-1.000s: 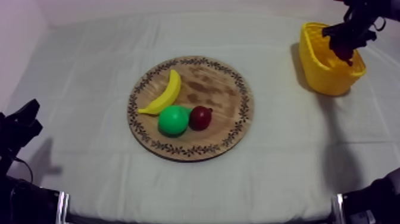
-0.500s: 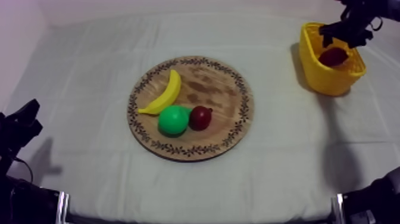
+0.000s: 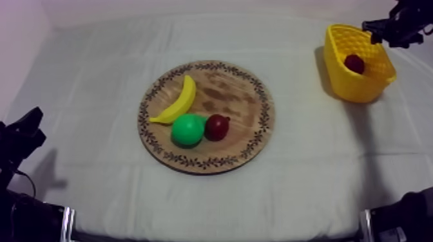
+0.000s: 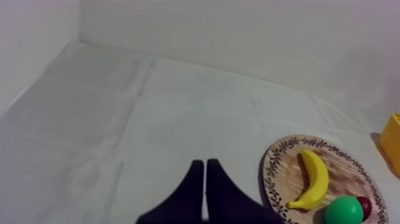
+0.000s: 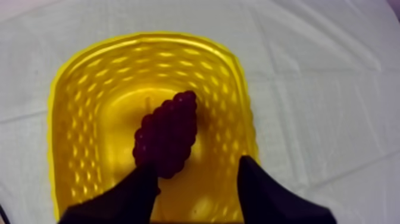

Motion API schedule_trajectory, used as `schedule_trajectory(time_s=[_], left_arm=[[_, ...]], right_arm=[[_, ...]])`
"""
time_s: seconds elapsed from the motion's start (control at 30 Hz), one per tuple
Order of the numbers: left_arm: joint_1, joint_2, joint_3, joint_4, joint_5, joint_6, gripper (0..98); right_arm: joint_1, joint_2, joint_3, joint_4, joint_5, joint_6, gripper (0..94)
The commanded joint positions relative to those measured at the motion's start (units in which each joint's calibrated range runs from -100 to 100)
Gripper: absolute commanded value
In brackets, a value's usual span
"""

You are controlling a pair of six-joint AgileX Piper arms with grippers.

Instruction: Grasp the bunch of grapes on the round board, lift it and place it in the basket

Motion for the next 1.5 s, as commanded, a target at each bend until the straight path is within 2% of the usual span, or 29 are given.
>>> schedule_trajectory(time_s=[0.0,0.37,0.8,1.23,1.47], left_arm=[[0.0,0.0,0.0,-0.02,0.0,0.0,0.1],[0.0,0.0,0.0,-0.02,0.0,0.0,0.1],[0.0,0.0,0.0,-0.02,0.0,0.0,0.1],[0.0,0.0,0.0,-0.02,0.0,0.0,0.1],[0.0,0.0,0.0,-0.02,0.0,0.0,0.1]], right_arm=[[0.0,-3.1,2.5,0.2,-0.6,0.1,37.9],[-1.7,-15.9,14.0,2.6,-2.8,-0.6,33.0],[-4.0,-30.1,30.5,8.2,-6.5,-5.0,28.1],[-4.9,-49.6,51.3,13.6,-12.1,-9.8,11.2],[-5.3,-62.1,60.1,13.3,-13.2,-9.9,2.4]])
